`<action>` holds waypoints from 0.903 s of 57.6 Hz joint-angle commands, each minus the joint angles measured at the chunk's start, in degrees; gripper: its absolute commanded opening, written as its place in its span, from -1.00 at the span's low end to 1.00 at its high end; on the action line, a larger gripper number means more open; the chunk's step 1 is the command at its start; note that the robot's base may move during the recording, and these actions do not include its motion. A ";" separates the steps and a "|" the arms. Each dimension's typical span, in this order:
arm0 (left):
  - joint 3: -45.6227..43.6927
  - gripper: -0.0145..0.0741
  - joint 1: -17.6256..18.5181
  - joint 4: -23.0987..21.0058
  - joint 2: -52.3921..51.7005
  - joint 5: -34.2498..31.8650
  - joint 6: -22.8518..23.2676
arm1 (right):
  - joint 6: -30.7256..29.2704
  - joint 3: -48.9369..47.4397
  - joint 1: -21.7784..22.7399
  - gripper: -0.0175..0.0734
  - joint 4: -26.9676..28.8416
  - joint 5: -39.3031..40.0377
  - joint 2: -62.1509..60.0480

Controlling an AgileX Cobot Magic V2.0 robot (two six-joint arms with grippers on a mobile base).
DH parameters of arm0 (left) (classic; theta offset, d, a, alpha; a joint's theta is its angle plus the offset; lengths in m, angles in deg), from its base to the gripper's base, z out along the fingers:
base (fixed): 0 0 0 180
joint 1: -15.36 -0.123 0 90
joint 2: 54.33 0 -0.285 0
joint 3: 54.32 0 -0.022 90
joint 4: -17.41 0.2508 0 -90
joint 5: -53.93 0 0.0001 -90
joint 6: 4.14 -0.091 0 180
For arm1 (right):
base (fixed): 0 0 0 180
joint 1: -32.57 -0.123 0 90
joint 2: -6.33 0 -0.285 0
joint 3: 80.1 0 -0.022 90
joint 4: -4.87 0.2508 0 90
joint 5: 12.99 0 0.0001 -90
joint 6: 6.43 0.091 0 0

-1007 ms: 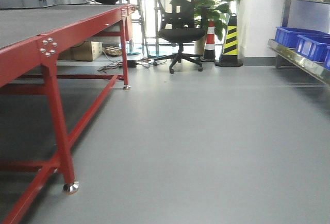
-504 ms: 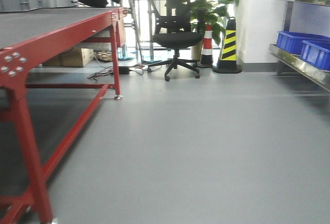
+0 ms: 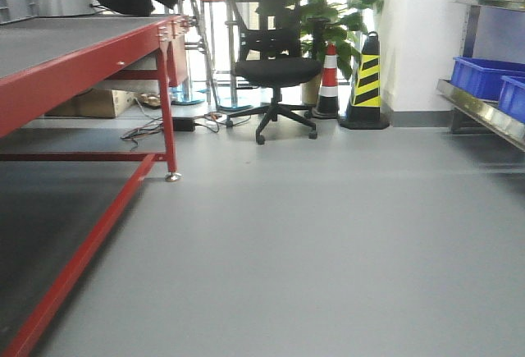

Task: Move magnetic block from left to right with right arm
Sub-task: 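Drive toward the office chair and cones carrying the cube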

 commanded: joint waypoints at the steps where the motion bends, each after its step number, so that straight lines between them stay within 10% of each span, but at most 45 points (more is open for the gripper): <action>1: 0.38 -0.96 0.38 -0.15 -0.55 -4.49 0.41 | -0.53 -1.75 0.27 0.07 0.09 4.98 0.51; 52: 0.38 -0.96 0.38 -0.15 -0.55 -4.49 0.41 | -0.53 -1.75 0.27 0.07 0.09 4.98 0.51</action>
